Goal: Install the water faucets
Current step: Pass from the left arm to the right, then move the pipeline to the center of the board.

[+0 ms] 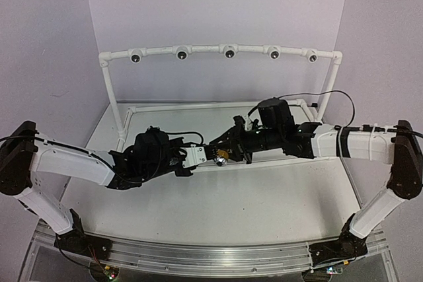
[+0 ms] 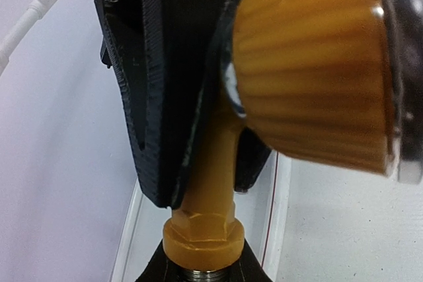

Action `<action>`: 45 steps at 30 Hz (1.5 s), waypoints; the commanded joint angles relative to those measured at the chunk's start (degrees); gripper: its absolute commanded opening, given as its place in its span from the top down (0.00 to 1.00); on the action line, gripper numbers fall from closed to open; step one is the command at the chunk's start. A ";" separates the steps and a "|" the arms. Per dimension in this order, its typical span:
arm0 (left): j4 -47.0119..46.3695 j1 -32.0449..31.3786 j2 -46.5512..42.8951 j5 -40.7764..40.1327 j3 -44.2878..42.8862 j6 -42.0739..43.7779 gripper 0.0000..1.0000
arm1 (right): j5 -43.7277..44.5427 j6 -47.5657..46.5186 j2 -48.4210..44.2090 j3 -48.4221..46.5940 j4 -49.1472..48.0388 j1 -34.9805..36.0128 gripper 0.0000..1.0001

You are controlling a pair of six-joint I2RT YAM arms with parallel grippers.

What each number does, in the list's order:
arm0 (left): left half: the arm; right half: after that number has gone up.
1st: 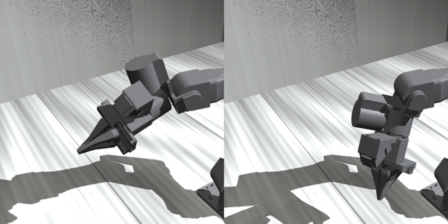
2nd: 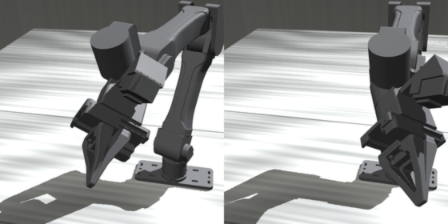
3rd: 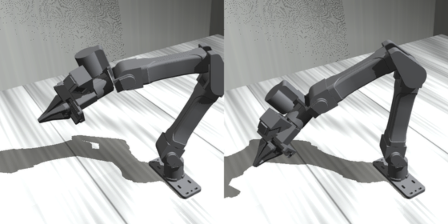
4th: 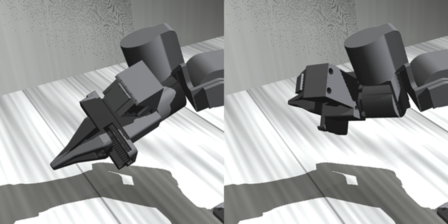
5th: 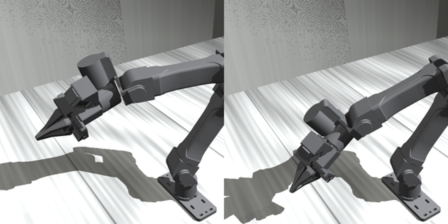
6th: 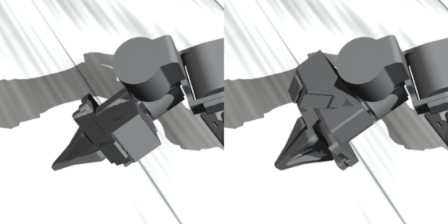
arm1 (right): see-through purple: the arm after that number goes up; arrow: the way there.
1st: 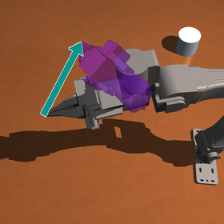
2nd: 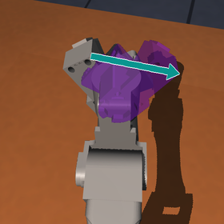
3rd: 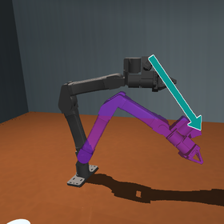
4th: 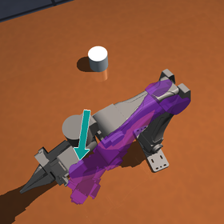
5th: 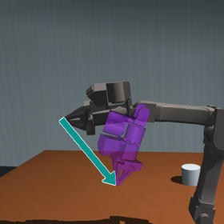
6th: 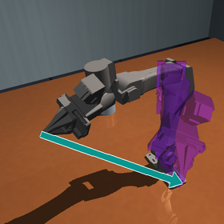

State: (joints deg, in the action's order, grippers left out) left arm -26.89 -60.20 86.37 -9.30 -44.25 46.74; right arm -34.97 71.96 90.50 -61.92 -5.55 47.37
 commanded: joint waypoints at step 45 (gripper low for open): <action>41.86 2.19 52.27 19.93 -66.86 -33.99 0.17 | 49.48 -67.52 -44.28 -7.70 48.76 -4.30 1.00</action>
State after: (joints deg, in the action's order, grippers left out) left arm 9.27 -56.87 132.43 14.59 -102.31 4.06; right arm 17.45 7.02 48.25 -67.38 44.29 42.78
